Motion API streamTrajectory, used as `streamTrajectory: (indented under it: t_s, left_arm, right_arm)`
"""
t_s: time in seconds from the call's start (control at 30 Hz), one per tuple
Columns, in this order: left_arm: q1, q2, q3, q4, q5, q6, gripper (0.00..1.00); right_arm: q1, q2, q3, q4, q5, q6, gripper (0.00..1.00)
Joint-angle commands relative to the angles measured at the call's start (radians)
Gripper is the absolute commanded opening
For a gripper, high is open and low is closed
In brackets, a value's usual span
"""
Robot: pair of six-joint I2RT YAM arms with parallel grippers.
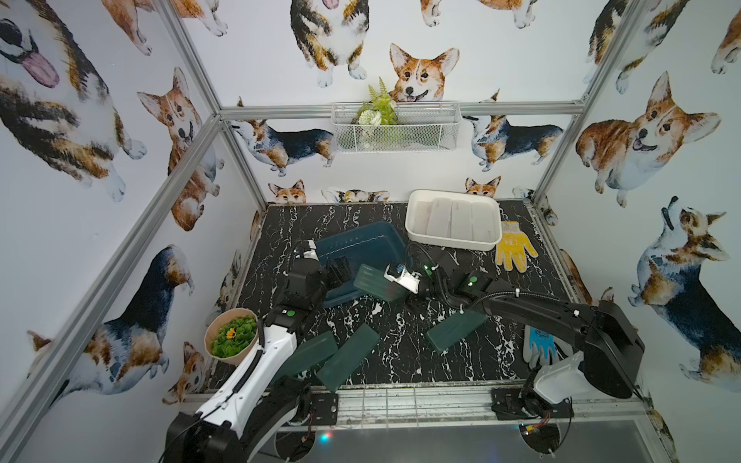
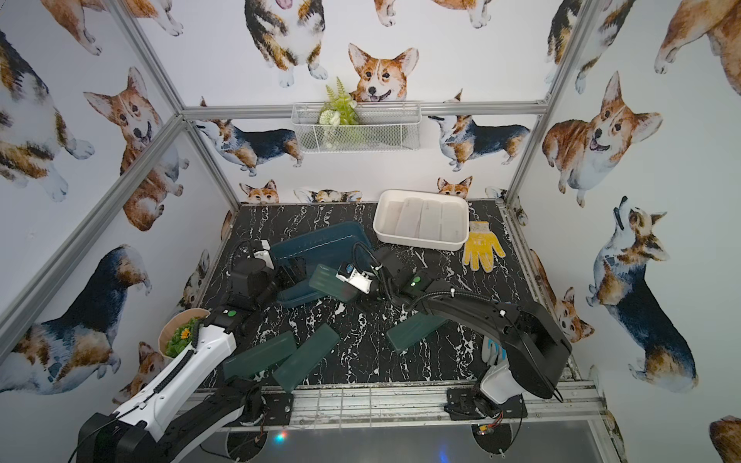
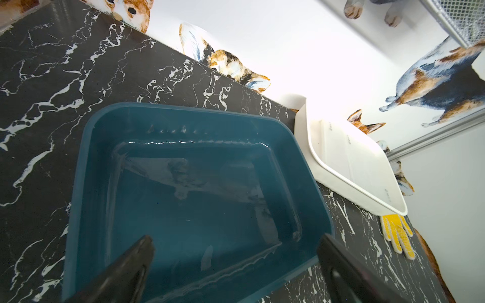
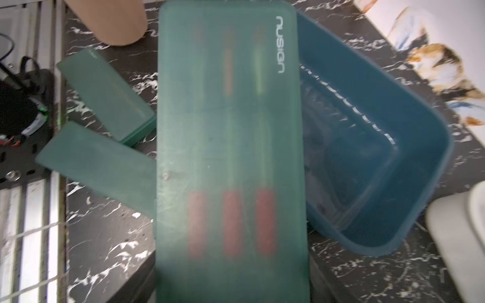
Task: Place the pencil cases by color into the storage box
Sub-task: Pick up the pencil case from the center of the board, then place the pencil case at the storage box.
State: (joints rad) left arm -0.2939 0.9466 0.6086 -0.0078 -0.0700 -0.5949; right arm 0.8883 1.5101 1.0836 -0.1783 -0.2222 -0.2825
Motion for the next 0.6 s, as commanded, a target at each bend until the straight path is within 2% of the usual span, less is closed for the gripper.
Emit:
streamTrajectory:
  t_s: [0.0, 0.33, 0.57]
  left_arm:
    - [0.009, -0.013, 0.005, -0.011, 0.025, -0.008, 1.0]
    - [0.013, -0.012, -0.01, -0.021, 0.001, 0.041, 1.0]
    - [0.01, -0.016, -0.025, -0.044, -0.001, 0.063, 1.0]
  right_arm:
    - [-0.018, 0.054, 0.089, 0.069, 0.08, 0.073, 0.54]
    - [-0.062, 0.334, 0.411, 0.017, 0.276, 0.277, 0.53]
    - [-0.087, 0.512, 0.565, -0.028, 0.311, 0.377, 0.53]
